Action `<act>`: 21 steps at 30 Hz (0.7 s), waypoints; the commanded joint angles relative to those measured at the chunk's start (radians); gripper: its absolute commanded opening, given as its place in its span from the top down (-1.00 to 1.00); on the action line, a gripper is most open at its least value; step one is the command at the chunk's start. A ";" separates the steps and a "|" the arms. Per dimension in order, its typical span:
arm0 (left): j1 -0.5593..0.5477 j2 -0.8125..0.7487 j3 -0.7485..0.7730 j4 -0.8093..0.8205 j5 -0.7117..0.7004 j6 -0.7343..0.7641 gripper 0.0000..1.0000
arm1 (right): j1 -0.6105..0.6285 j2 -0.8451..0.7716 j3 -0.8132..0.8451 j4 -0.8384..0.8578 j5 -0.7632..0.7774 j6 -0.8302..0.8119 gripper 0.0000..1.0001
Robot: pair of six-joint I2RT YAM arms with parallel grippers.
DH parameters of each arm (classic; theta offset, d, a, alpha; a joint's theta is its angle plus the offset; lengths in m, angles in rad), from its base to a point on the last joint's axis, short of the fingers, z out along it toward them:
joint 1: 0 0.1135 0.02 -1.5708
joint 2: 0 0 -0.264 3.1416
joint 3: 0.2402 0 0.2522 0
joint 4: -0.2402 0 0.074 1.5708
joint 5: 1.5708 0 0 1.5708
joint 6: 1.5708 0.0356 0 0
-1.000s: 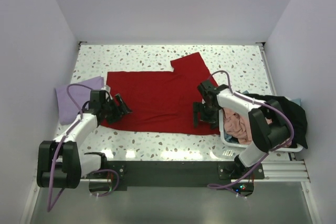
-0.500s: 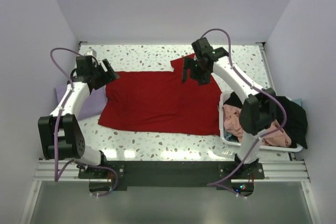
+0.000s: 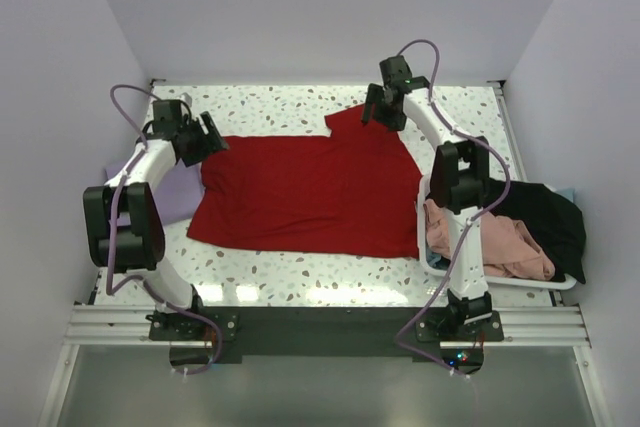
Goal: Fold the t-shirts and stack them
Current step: Fold the tshirt
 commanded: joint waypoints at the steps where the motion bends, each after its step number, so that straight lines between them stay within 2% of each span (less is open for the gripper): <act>1: 0.001 0.022 0.064 -0.003 0.021 0.043 -0.47 | -0.012 0.031 0.092 0.160 0.076 -0.025 -0.43; 7: 0.001 0.051 0.077 -0.041 0.022 0.060 -0.47 | -0.026 0.150 0.177 0.306 0.117 -0.030 -0.38; 12: 0.001 0.068 0.077 -0.052 0.028 0.073 -0.47 | -0.029 0.246 0.257 0.356 0.156 -0.033 -0.33; 21: 0.001 0.071 0.069 -0.057 0.031 0.090 -0.47 | -0.035 0.298 0.287 0.506 0.251 -0.043 -0.29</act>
